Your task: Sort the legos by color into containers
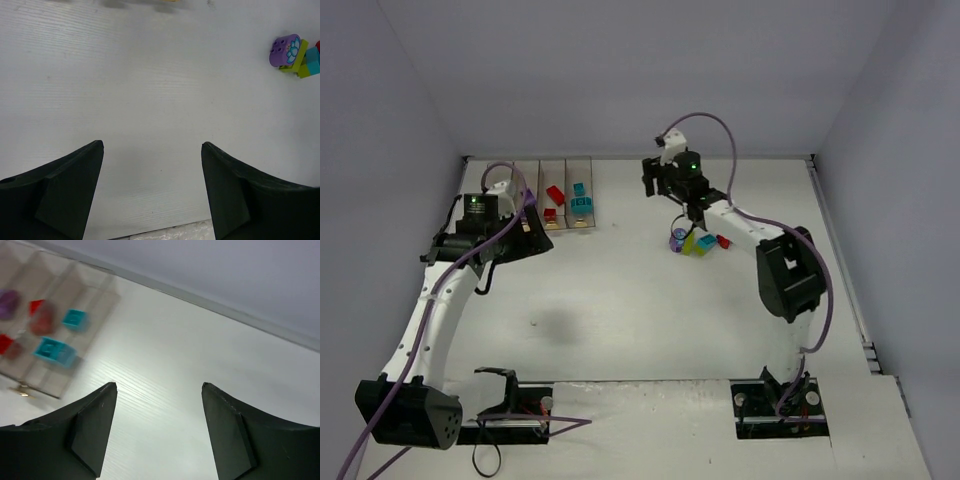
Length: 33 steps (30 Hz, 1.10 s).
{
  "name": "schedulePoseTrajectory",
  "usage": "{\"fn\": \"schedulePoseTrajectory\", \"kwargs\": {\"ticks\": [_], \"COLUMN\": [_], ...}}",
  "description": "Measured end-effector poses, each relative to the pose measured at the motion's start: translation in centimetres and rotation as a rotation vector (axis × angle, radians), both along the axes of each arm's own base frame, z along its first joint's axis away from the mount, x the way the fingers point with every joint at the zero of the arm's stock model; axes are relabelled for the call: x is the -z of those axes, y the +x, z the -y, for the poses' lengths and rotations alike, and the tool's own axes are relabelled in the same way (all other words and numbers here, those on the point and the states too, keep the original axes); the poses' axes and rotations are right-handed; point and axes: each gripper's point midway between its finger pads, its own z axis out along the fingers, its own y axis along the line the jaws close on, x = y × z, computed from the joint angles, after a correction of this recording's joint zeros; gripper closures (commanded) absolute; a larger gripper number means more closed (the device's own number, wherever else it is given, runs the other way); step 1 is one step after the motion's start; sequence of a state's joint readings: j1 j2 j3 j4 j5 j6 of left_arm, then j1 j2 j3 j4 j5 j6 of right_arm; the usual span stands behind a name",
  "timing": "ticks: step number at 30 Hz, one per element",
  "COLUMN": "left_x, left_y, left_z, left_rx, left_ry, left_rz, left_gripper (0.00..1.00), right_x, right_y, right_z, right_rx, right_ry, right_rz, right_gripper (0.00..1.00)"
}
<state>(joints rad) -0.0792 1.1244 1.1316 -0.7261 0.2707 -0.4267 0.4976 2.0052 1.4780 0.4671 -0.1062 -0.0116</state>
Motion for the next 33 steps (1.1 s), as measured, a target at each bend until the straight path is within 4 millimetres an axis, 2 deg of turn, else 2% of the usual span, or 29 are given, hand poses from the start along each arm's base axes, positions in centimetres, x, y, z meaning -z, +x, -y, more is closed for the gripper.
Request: {"fn": "schedulePoseTrajectory", "kwargs": {"ticks": [3,5,12,16,17,22,33], "left_x": [0.1,0.1,0.7,1.4,1.5,2.0,2.1], "left_y": [0.0,0.1,0.3,0.4,0.4,0.3,0.3], "left_z": [0.6,0.9,2.9,4.2,4.5,5.6,5.8], "left_rx": [0.019,0.031,0.095,0.134,0.143,0.176,0.184], "left_ry": [-0.002,-0.004,-0.007,-0.007,-0.007,-0.006,-0.005], "left_rz": [0.0,0.003,-0.012,-0.029,-0.032,-0.046,-0.048], "left_gripper": [0.28,0.28,0.28,0.28,0.28,0.28,0.28], "right_x": [0.5,2.0,9.8,11.8,12.1,12.4,12.8], "right_y": [-0.6,-1.6,-7.1,-8.8,-9.1,-9.5,-10.1], "right_z": [6.0,9.0,16.8,20.9,22.7,23.6,23.7], "right_rx": [0.155,0.231,0.465,0.625,0.705,0.783,0.831], "right_ry": [-0.013,-0.026,-0.058,-0.04,-0.024,0.008,0.065], "right_rz": [-0.051,-0.107,-0.38,-0.468,-0.486,-0.51,-0.549], "right_gripper": [0.34,0.35,0.35,0.35,0.36,0.37,0.39]}}
